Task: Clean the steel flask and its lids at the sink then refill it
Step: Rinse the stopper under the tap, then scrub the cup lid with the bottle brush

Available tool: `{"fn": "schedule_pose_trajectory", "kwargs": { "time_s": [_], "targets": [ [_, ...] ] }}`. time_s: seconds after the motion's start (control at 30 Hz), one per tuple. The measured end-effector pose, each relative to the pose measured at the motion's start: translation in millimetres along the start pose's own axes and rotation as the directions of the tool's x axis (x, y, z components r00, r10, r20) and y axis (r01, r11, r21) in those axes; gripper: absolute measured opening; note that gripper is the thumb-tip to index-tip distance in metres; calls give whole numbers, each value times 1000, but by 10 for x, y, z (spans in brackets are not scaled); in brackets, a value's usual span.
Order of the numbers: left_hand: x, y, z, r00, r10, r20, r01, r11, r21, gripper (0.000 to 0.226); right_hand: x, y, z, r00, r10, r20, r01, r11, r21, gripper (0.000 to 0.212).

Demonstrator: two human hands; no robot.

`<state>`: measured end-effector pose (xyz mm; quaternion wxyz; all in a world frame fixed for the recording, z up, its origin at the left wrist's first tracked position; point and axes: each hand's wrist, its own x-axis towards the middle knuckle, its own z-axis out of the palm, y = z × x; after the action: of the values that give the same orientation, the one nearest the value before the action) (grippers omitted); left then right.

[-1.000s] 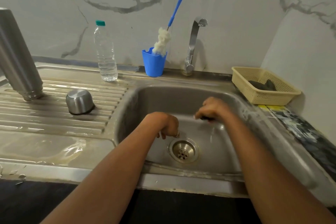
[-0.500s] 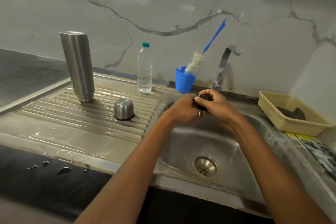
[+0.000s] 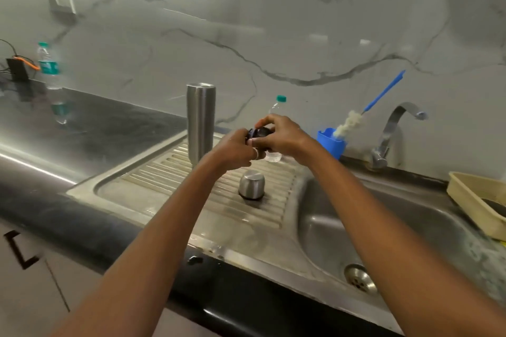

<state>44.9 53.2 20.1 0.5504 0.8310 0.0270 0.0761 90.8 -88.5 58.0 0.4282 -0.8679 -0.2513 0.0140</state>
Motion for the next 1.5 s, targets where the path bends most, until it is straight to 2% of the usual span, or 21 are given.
{"fn": "schedule_pose_trajectory", "kwargs": {
  "time_s": [0.07, 0.1, 0.17, 0.2, 0.27, 0.33, 0.47, 0.63, 0.87, 1.0, 1.03, 1.1, 1.13, 1.23, 1.33, 1.4, 1.5],
  "targets": [
    [-10, -169, -155, 997, -12, -82, 12, 1000, -3, 46, 124, -122, 170, 995, 27, 100, -28, 1000, 12, 40],
    [-3, -264, -214, 992, -20, -125, 20, 1000, -6, 56, 170, -168, 250, 988, 43, 146, -45, 999, 14, 39],
    [13, -429, -306, 981, -25, -192, 33, 999, 36, 72, 253, -215, 411, 980, 61, 192, -57, 998, -26, 48],
    [17, -483, -335, 978, -11, -207, 31, 995, 94, 72, 290, -225, 483, 979, 72, 190, -60, 996, -67, 54],
    [51, -598, -395, 977, 20, -213, 31, 972, 235, 64, 348, -263, 623, 983, 94, 160, -63, 981, -185, 57],
    [71, -688, -427, 975, 33, -220, 46, 939, 341, 54, 395, -302, 734, 984, 119, 134, -81, 962, -259, 44],
    [144, -857, -428, 977, 22, -213, 70, 906, 417, 39, 509, -305, 913, 981, 126, 148, -57, 914, -402, 24],
    [252, -1008, -356, 975, -20, -219, 110, 908, 404, 28, 597, -179, 1020, 975, 129, 181, -10, 841, -540, 32],
    [292, -1083, -329, 973, -49, -226, 156, 862, 483, 24, 687, -19, 1121, 965, 139, 221, 10, 825, -566, 37],
    [230, -1014, -343, 962, -76, -261, 193, 868, 457, 19, 658, -15, 1046, 961, 154, 230, -5, 840, -543, 57],
    [208, -981, -349, 958, -78, -276, 202, 867, 455, 17, 640, -27, 996, 961, 157, 229, -9, 843, -538, 58],
    [163, -920, -358, 949, -77, -307, 218, 862, 458, 16, 613, -11, 863, 964, 161, 212, -22, 842, -539, 37],
    [139, -886, -355, 944, -72, -322, 222, 860, 459, 16, 587, 0, 794, 966, 173, 190, -40, 832, -553, 34],
    [56, -781, -290, 927, -57, -371, 238, 854, 463, 15, 425, 26, 611, 943, 254, 216, -71, 786, -615, 42],
    [-30, -712, -162, 927, -51, -372, 243, 837, 491, 17, 246, 78, 594, 886, 358, 295, -75, 738, -671, 67],
    [-109, -637, -29, 943, -28, -330, 209, 825, 526, 16, 120, 147, 624, 892, 353, 284, -79, 738, -670, 59],
    [-247, -501, 181, 969, -14, -245, 157, 803, 575, 17, 3, 251, 626, 944, 258, 205, -74, 773, -630, 28]
  ]
}}
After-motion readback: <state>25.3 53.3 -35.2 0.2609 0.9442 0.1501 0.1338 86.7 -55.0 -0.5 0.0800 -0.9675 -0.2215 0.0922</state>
